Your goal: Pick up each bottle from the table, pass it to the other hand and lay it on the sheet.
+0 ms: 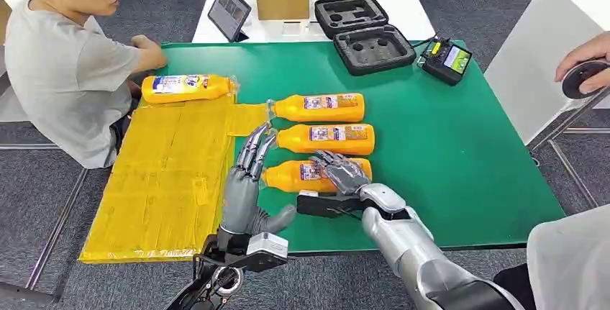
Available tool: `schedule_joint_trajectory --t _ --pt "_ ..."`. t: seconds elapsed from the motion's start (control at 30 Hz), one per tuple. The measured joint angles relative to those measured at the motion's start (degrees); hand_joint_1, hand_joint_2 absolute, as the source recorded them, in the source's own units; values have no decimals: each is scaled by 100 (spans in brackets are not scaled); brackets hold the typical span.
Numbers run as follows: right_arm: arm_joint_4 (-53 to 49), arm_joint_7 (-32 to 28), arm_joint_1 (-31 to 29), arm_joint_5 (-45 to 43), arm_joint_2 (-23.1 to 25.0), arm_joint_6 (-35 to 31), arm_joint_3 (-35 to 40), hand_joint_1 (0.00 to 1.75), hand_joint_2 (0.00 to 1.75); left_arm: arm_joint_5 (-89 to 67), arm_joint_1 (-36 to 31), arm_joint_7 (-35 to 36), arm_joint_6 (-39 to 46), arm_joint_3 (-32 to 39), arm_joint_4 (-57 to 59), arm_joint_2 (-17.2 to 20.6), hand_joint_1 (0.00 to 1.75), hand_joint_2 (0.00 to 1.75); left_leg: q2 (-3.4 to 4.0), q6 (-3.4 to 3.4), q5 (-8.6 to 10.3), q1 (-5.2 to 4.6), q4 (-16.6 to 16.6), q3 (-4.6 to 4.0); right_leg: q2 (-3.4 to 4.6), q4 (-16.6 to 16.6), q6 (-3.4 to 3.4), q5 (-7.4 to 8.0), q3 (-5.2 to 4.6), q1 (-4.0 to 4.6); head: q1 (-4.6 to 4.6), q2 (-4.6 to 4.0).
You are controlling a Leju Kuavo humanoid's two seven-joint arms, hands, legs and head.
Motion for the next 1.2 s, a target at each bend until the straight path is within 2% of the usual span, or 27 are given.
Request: schedule_joint_trajectory --t 0.17,0.6,0.63,0.67,0.7,1.2 --pt "68 392 -110 90 -53 110 101 0 175 28 -1 0 0 0 0 -2 0 0 -7 5 3 -4 1 -2 -7 -1 6 -5 -1 -4 2 0" --pt "273 595 -313 245 -133 241 247 0 175 63 -43 0 0 0 61 -33 0 0 -26 18 8 -15 1 3 -28 -3 16 -9 13 -14 2 0" --pt "284 595 -330 243 -133 269 249 12 175 79 -50 0 0 0 70 -37 0 0 -27 18 8 -16 1 3 -28 -3 16 -9 13 -15 2 0" --pt "295 595 -344 234 -133 306 251 145 175 96 -57 0 0 0 83 -44 0 0 -27 18 8 -16 1 3 -28 -3 16 -9 13 -15 0 0" --pt "302 595 -358 228 -133 326 251 173 175 96 -62 0 0 0 92 -44 0 0 -27 18 8 -16 1 3 -28 -2 16 -9 14 -15 2 0" --pt "446 394 -487 -17 -195 593 267 175 175 175 -194 0 0 -13 230 -63 0 0 -27 24 4 -17 1 8 -30 -3 18 -12 18 -16 0 0"
